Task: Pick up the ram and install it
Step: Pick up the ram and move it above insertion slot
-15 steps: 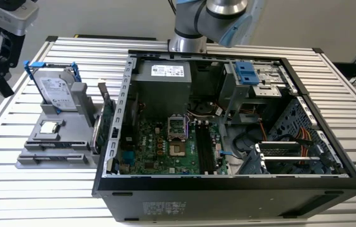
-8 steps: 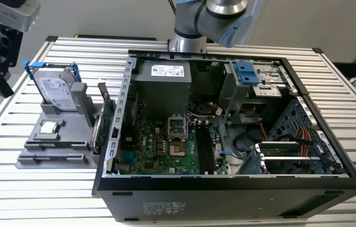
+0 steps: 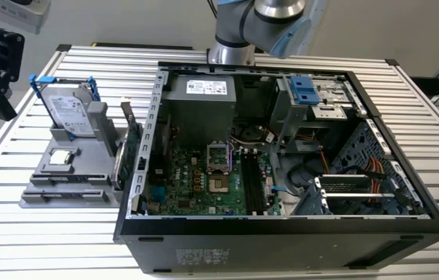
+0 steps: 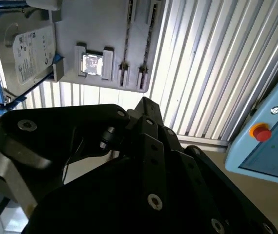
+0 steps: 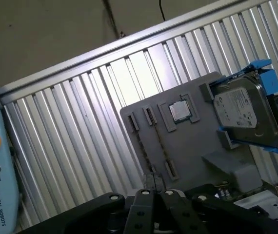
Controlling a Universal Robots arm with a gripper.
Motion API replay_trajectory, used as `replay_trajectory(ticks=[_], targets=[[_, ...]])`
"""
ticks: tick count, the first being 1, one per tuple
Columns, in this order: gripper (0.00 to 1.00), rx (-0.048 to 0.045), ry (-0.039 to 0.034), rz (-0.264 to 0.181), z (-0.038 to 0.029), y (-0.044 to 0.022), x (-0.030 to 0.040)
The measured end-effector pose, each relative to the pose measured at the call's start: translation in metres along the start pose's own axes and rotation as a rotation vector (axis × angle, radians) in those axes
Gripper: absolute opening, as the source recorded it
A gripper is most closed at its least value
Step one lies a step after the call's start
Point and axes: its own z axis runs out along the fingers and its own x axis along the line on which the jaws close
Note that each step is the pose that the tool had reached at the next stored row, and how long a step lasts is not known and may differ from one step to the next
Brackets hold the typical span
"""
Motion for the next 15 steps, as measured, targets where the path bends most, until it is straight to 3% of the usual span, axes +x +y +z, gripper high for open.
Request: replay_trajectory(ticks=[6, 15], targets=[[0.00, 0.0073, 0.0028, -0.079, 0.0001, 0.0000, 0.0000], [0.00, 0.0283, 0.0046, -0.186, 0.0000, 0.0000, 0.0000]])
